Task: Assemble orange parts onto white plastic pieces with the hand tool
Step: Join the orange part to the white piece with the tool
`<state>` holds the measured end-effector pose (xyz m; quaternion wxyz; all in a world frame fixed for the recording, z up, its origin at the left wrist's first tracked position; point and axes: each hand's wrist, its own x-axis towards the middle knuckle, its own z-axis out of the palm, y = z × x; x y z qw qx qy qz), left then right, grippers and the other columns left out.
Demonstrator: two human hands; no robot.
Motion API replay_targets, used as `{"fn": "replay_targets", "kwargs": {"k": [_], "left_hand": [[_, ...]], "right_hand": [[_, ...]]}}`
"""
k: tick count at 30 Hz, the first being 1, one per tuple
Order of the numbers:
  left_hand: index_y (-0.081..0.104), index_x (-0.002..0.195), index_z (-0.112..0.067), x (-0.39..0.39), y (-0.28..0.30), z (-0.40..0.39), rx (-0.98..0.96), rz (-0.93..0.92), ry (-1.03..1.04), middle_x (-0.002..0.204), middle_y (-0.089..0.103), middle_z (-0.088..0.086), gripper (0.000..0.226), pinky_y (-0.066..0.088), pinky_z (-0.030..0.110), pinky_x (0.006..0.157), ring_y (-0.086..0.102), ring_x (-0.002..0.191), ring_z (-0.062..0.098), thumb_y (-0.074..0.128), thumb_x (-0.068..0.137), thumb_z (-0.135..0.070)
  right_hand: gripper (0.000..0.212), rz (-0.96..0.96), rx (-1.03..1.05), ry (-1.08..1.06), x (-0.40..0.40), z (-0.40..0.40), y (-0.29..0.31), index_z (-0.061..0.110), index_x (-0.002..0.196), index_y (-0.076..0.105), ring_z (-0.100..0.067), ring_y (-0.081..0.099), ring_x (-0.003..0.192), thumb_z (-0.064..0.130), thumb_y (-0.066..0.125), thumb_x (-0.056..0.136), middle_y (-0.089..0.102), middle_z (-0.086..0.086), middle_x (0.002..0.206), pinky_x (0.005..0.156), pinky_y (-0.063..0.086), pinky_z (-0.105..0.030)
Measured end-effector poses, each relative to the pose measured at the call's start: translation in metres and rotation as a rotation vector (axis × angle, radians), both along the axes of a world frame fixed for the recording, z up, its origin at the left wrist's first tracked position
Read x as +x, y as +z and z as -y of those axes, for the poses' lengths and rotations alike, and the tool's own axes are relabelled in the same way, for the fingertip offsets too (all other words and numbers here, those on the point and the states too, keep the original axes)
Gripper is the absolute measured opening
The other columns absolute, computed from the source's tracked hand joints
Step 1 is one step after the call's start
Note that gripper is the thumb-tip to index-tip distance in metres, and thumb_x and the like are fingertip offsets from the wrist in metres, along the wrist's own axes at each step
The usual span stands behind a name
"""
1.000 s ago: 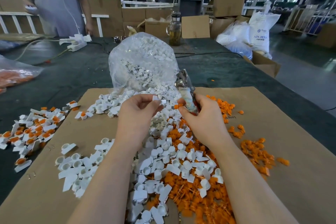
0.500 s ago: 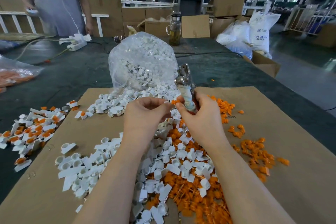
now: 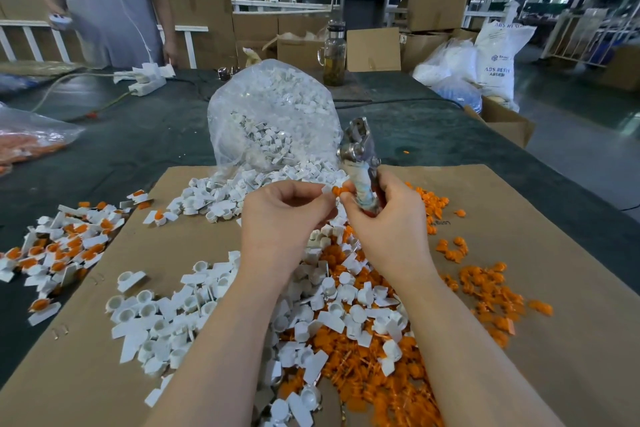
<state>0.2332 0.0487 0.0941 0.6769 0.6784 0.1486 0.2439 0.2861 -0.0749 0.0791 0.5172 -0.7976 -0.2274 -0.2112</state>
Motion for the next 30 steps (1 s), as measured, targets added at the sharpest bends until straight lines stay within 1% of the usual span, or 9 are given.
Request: {"fn": "replay_targets", "kwargs": {"k": [2, 4, 7, 13, 17, 20, 22, 25, 30], "left_hand": [[0.075, 0.075, -0.022, -0.0007, 0.0004, 0.0023, 0.057, 0.002, 0.013, 0.069, 0.075, 0.000, 0.011, 0.062, 0.040, 0.079, 0.075, 0.072, 0.019, 0.082, 0.078, -0.014], [0.075, 0.074, -0.024, -0.0011, 0.0010, 0.0037, 0.109, 0.006, 0.021, 0.068, 0.075, -0.003, 0.011, 0.061, 0.041, 0.079, 0.074, 0.073, 0.017, 0.081, 0.079, -0.017], [0.075, 0.073, -0.025, -0.0019, 0.0013, 0.0034, 0.158, 0.016, 0.025, 0.067, 0.074, -0.006, 0.012, 0.061, 0.034, 0.076, 0.073, 0.070, 0.013, 0.081, 0.080, -0.017], [0.075, 0.072, -0.027, -0.0019, 0.0001, 0.0022, 0.217, 0.023, 0.033, 0.067, 0.074, -0.009, 0.015, 0.058, 0.019, 0.064, 0.072, 0.068, 0.010, 0.081, 0.078, -0.015], [0.075, 0.073, -0.027, -0.0017, -0.0007, 0.0018, 0.244, 0.030, 0.038, 0.068, 0.073, -0.010, 0.015, 0.055, 0.014, 0.061, 0.070, 0.067, 0.007, 0.081, 0.078, -0.014], [0.074, 0.071, -0.030, -0.0025, -0.0012, 0.0020, 0.285, 0.041, 0.030, 0.067, 0.073, -0.013, 0.018, 0.055, 0.015, 0.062, 0.069, 0.064, 0.004, 0.081, 0.077, -0.014], [0.074, 0.071, -0.029, -0.0025, -0.0015, 0.0014, 0.294, 0.048, 0.033, 0.067, 0.073, -0.013, 0.017, 0.055, 0.015, 0.061, 0.069, 0.064, 0.004, 0.082, 0.077, -0.014], [0.075, 0.074, -0.026, -0.0019, -0.0019, 0.0006, 0.244, 0.044, 0.051, 0.067, 0.073, -0.011, 0.014, 0.054, 0.013, 0.061, 0.070, 0.064, 0.005, 0.081, 0.078, -0.014], [0.073, 0.074, -0.027, 0.0001, -0.0029, 0.0018, 0.260, 0.027, 0.068, 0.068, 0.072, -0.013, 0.014, 0.052, 0.012, 0.059, 0.068, 0.063, 0.002, 0.080, 0.078, -0.015]], "right_hand": [[0.016, 0.014, -0.011, -0.004, -0.0004, -0.0007, 0.0002, 0.028, 0.086, 0.059, -0.006, 0.060, 0.071, 0.021, 0.073, 0.084, 0.062, 0.015, 0.074, 0.060, 0.050, -0.023], [0.022, 0.032, -0.026, -0.004, -0.0007, -0.0016, 0.0010, 0.033, 0.080, 0.055, -0.007, 0.058, 0.069, 0.020, 0.073, 0.084, 0.060, 0.014, 0.069, 0.055, 0.046, -0.019], [0.032, 0.038, -0.028, 0.000, -0.0017, -0.0021, 0.0030, 0.040, 0.076, 0.050, -0.003, 0.058, 0.070, 0.019, 0.073, 0.084, 0.058, 0.015, 0.067, 0.056, 0.044, -0.014], [0.018, 0.023, -0.034, 0.019, -0.0009, -0.0011, 0.0018, 0.029, 0.084, 0.058, -0.003, 0.059, 0.073, 0.020, 0.074, 0.084, 0.059, 0.016, 0.070, 0.056, 0.044, -0.013], [0.022, 0.040, -0.042, 0.013, -0.0010, -0.0005, 0.0020, 0.031, 0.081, 0.055, -0.002, 0.059, 0.073, 0.020, 0.074, 0.083, 0.057, 0.018, 0.069, 0.055, 0.043, -0.012], [0.032, 0.043, -0.053, 0.002, -0.0018, -0.0004, 0.0017, 0.039, 0.076, 0.049, -0.002, 0.058, 0.070, 0.019, 0.074, 0.083, 0.057, 0.017, 0.066, 0.054, 0.042, -0.013], [0.033, 0.040, -0.060, 0.000, -0.0018, -0.0014, 0.0020, 0.040, 0.074, 0.049, -0.003, 0.058, 0.069, 0.020, 0.074, 0.083, 0.057, 0.017, 0.066, 0.053, 0.042, -0.014], [0.024, 0.031, -0.061, 0.009, -0.0012, -0.0023, 0.0028, 0.035, 0.080, 0.054, -0.004, 0.059, 0.068, 0.023, 0.074, 0.084, 0.058, 0.017, 0.068, 0.052, 0.044, -0.016], [0.010, -0.035, -0.041, 0.046, 0.0002, -0.0015, 0.0012, 0.022, 0.090, 0.063, -0.009, 0.060, 0.070, 0.020, 0.073, 0.085, 0.063, 0.011, 0.075, 0.060, 0.052, -0.032]]}}
